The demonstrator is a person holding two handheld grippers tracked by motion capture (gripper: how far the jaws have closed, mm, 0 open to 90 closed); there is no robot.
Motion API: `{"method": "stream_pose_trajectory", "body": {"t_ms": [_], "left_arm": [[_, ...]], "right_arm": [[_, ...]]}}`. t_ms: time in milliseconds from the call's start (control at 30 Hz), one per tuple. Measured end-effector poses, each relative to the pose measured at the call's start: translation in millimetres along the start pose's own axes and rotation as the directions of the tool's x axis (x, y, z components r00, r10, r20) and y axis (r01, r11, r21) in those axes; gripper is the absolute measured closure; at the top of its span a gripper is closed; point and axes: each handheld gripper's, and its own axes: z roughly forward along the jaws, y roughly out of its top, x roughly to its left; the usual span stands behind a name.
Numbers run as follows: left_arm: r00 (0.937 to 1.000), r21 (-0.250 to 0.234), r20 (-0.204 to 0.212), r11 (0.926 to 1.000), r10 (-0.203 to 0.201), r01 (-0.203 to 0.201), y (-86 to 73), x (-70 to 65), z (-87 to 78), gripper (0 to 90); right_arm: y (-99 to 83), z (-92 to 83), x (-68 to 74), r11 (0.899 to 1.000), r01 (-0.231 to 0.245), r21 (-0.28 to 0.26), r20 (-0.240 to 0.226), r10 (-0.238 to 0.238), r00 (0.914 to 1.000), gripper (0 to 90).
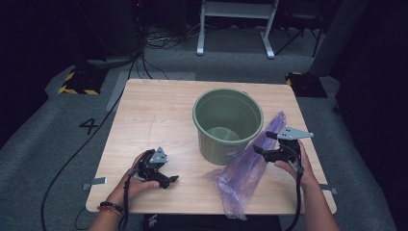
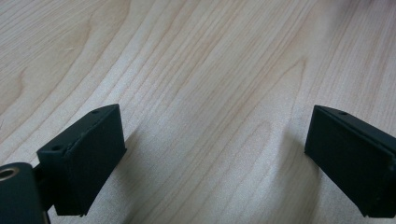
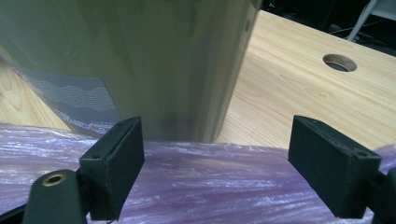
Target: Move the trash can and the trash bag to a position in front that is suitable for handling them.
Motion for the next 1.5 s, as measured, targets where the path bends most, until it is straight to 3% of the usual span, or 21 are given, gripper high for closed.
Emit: {"method": "stream_pose_trajectory", "body": {"t_ms": [233,433,867,933,1200,1500], "left_arm": [[1.0000,0.000,0.000,1.0000,0.000,0.000,0.0,0.0,0.0,4.7],[1.0000,0.000,0.000,1.0000,0.000,0.000,0.0,0.0,0.0,4.7],[1.0000,0.001,-0.001,1.0000,-0.001,0.001,0.0,0.0,-0.1,4.7],[1.0000,0.000,0.000,1.0000,0.000,0.000,0.0,0.0,0.0,4.7],[1.0000,0.001,0.000,1.0000,-0.001,0.001,0.0,0.0,0.0,4.7],[1.0000,0.001,0.000,1.0000,0.000,0.000,0.0,0.0,-0.1,4.7]], "right_arm": [[4.5,5.9,4.4,1.000,0.021,0.001,-0.024,-0.021,0.9995,18.5],[7.6,13.8,11.1,0.998,0.059,0.035,-0.049,-0.057,0.9972,18.5],[7.4,20.5,8.0,0.999,0.033,0.040,-0.099,-0.029,0.9946,17.8],[8.6,22.5,10.9,0.998,0.049,0.036,-0.125,-0.044,0.9911,17.4],[14.8,28.4,19.6,0.995,0.089,0.040,-0.158,-0.081,0.9841,16.1],[19.1,34.3,27.3,0.991,0.127,0.046,-0.162,-0.118,0.9796,16.1]]}}
